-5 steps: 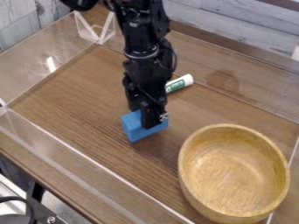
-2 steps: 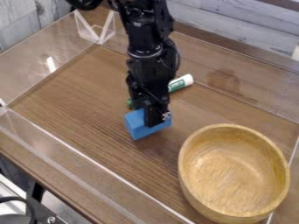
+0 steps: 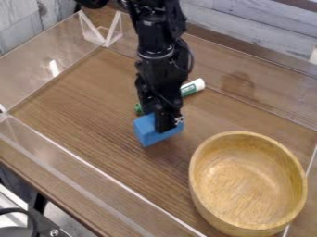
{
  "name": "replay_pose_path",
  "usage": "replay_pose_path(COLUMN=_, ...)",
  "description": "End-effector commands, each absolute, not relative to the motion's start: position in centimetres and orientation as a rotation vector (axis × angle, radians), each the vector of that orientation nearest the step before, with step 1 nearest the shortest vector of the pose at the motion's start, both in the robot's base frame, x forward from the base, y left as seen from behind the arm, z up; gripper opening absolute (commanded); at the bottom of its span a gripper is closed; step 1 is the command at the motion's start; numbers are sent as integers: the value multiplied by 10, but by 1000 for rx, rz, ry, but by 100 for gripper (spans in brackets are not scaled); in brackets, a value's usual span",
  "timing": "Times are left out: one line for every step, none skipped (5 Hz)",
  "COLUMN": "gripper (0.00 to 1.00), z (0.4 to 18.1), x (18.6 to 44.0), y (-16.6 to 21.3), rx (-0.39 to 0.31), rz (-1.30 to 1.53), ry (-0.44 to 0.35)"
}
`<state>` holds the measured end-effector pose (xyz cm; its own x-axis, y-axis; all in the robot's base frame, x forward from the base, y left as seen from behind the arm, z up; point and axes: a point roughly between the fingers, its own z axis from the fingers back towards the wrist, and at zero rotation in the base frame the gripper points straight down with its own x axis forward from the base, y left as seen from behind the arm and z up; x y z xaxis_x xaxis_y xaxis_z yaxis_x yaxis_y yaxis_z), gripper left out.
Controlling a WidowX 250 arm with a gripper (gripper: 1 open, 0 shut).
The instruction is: Put the blue block in the brown bowl
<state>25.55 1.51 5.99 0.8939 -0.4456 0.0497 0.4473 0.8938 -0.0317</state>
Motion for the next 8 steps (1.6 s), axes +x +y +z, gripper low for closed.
replay_pose_path(gripper=0, z=79, x=267, y=13, rx=-20, rz=-468, ry=-106)
replay_pose_path(gripper=0, z=81, x=266, y=12, rx=-21, rz=-463, ry=-109)
replay_pose_path(gripper=0, z=82, x=266, y=12, rx=-22, rz=-459, ry=-113)
replay_pose_path(gripper=0, z=83, x=266, y=11, rx=-23, rz=-454, ry=-116)
replay_pose_path(gripper=0, z=86, x=266, y=9, rx=-22, rz=-448, ry=-119)
replay_pose_path(gripper=0, z=90, x=265, y=6, rx=-22, rz=-441, ry=-121)
replay_pose_path(gripper=0, z=93, x=265, y=3, rx=-21, rz=-435, ry=-124)
replay_pose_path(gripper=0, z=97, x=264, y=0, rx=-20, rz=-429, ry=-128)
